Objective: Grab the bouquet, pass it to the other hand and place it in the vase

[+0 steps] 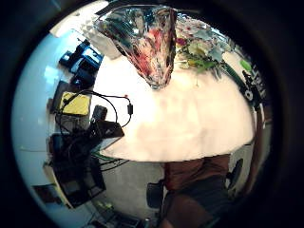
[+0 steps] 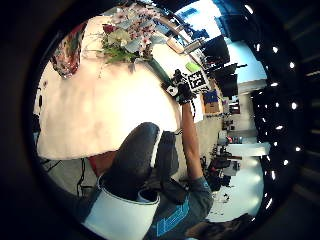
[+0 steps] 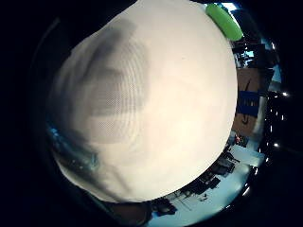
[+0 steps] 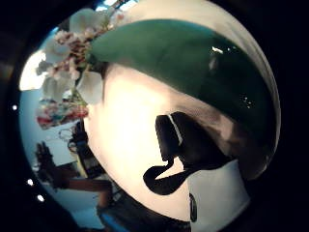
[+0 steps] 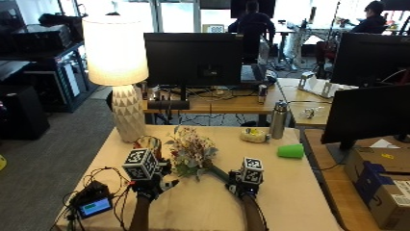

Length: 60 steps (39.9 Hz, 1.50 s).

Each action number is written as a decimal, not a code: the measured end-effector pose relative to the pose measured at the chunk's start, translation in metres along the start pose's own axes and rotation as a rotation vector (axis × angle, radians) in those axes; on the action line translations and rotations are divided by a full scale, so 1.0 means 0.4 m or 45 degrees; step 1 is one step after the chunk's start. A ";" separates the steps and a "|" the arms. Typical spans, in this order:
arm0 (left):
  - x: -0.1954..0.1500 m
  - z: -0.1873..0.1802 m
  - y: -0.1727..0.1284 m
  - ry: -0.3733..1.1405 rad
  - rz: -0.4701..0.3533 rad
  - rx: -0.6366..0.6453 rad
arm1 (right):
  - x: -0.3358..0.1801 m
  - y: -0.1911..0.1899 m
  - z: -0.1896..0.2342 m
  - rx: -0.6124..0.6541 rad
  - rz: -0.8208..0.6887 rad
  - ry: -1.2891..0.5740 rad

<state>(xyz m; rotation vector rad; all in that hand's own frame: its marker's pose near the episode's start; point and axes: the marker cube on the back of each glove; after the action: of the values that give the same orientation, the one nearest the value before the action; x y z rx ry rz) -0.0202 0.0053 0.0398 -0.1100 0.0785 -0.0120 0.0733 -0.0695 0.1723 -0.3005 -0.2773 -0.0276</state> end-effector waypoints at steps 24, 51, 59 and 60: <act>-0.006 0.023 -0.013 0.040 0.002 -0.035 | 0.058 -0.138 0.068 0.270 0.141 0.410; 0.055 -0.011 -0.074 0.259 0.135 0.073 | 0.019 -0.123 -0.006 0.599 0.152 -0.101; 0.127 -0.023 -0.143 0.623 0.208 0.179 | -0.075 -0.066 -0.104 0.707 0.027 -0.591; 0.137 -0.023 -0.151 0.675 0.215 0.180 | -0.086 -0.059 -0.114 0.710 0.011 -0.639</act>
<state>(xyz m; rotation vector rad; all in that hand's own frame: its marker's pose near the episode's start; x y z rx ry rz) 0.0332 -0.0565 0.0332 0.0443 0.6155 0.1225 0.0506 -0.1062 0.1278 0.2550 -0.7634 0.1344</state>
